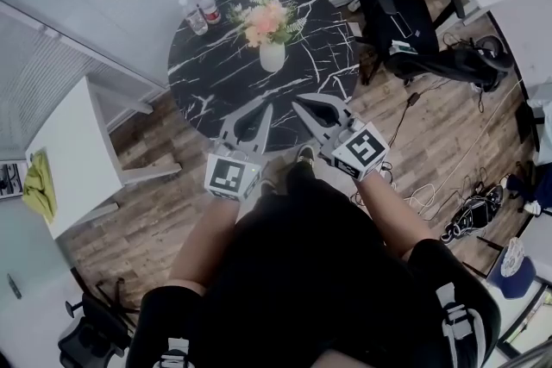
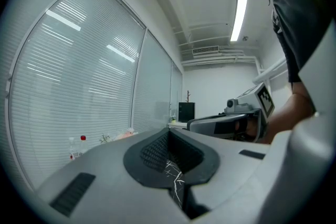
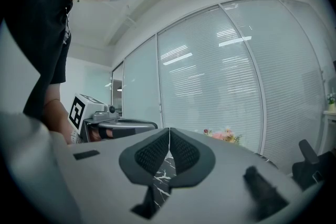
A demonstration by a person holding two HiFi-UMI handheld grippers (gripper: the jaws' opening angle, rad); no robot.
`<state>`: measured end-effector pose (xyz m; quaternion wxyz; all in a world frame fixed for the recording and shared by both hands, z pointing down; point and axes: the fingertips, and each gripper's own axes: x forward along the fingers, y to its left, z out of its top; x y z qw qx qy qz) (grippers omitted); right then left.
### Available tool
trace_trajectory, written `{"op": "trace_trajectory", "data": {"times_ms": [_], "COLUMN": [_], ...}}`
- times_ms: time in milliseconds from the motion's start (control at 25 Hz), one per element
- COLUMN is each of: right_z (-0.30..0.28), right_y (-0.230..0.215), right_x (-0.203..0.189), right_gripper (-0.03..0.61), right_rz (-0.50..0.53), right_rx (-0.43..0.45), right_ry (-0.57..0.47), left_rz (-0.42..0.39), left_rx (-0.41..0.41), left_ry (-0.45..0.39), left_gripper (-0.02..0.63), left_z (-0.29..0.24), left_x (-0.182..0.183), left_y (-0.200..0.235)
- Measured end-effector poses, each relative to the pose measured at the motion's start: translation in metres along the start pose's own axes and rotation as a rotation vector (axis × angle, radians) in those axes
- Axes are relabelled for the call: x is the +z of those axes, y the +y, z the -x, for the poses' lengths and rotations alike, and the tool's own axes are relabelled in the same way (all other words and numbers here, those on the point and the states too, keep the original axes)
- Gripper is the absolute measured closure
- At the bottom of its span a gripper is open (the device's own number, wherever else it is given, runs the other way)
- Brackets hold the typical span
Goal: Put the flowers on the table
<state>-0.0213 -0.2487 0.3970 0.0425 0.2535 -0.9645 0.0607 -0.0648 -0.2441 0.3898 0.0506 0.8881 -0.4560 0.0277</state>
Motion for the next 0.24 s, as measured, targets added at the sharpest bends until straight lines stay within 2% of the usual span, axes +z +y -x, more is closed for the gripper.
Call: {"op": "trace_trajectory", "data": {"times_ms": [240], "right_z": [0.0015], "right_y": [0.0013], "right_x": [0.0018], "right_gripper": [0.557], "right_rz": [-0.001], "right_rx": [0.0], "right_ry": [-0.006], "left_rz": [-0.004], "left_rx": [0.0], "left_ry": [0.001], "left_gripper": [0.601], "left_z": [0.0011], "left_x": [0.0006], "left_y": [-0.0022]}}
